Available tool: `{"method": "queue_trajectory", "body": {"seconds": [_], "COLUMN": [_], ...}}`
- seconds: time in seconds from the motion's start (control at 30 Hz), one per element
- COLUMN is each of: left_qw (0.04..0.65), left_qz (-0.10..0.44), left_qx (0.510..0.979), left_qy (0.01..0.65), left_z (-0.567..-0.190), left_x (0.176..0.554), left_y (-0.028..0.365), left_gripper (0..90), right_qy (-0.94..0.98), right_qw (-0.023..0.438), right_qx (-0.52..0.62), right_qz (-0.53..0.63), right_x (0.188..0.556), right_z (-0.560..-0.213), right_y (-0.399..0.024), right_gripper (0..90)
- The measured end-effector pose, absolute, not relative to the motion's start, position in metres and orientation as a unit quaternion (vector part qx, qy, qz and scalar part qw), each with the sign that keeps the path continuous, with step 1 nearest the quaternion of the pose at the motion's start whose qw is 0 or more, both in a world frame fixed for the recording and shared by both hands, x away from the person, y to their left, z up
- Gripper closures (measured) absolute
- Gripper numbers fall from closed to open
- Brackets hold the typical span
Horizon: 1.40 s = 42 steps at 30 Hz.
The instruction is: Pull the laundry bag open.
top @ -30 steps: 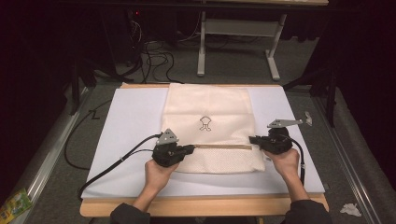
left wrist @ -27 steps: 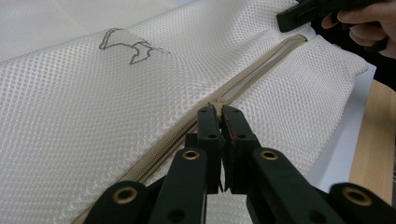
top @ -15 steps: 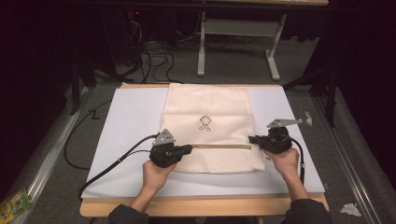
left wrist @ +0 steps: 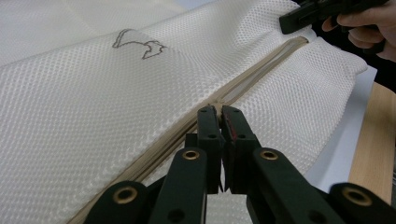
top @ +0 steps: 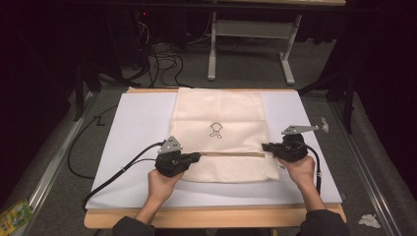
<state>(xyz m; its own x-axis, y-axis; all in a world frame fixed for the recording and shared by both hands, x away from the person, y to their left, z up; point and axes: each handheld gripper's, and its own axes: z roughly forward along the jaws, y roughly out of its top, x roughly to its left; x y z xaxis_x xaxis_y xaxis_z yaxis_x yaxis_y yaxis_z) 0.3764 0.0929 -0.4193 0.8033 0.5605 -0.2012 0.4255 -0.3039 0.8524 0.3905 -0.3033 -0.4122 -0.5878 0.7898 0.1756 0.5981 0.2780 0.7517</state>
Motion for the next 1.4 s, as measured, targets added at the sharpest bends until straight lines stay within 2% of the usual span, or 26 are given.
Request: {"method": "queue_trajectory", "body": {"seconds": [1.4], "left_qw": [0.512], "left_qz": [0.087], "left_qx": [0.790], "left_qy": [0.326], "left_z": [-0.410], "left_x": [0.376], "left_y": [0.122], "left_gripper": [87.2], "right_qy": [0.790], "right_qw": [0.120], "right_qx": [0.441], "right_qz": [0.409], "right_x": [0.391], "right_z": [-0.413], "right_y": [-0.303], "right_gripper": [88.3]}}
